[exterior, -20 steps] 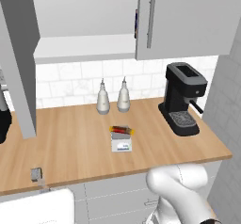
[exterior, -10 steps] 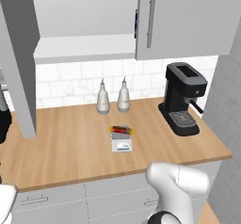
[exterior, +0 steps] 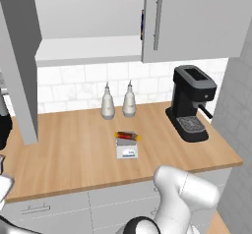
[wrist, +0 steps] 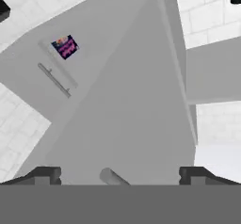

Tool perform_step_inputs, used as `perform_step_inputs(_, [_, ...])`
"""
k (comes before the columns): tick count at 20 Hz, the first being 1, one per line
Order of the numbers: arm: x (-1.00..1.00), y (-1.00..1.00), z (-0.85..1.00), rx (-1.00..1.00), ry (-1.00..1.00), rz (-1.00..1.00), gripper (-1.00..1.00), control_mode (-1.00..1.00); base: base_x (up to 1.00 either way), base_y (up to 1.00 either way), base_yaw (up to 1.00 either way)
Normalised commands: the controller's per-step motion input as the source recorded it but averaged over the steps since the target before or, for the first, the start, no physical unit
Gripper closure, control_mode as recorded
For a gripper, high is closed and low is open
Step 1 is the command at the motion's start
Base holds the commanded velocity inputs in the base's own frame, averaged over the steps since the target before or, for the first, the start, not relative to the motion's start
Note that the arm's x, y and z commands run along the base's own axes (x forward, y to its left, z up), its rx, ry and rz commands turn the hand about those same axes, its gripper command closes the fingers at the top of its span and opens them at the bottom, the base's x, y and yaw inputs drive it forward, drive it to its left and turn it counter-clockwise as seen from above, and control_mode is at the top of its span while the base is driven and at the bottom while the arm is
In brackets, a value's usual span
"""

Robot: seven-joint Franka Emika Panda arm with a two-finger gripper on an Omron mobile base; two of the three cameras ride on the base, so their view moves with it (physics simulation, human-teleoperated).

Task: Pick the bar and place it on the digital scale for weighing, and close the cabinet.

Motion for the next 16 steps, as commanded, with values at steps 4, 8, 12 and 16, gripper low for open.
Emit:
perform_step_inputs(4, [0.63,-0.40,-0.05,-0.03,-0.30,0.00,-1.00,-1.00,0.00,0.00,0.00])
perform_step_inputs(8, [1.00,-0.68,-0.38,-0.05,-0.22,0.00,-1.00,-1.00,0.00,0.00,0.00])
perform_step_inputs(12, [0.55,-0.30,0.00,-0.09,-0.46,0.00,-1.00,-1.00,0.00,0.00,0.00])
perform_step_inputs(16, [0.02,0.31,0.00,-0.25,-0.66,0.00,-1.00,-1.00,0.00,0.00,0.00])
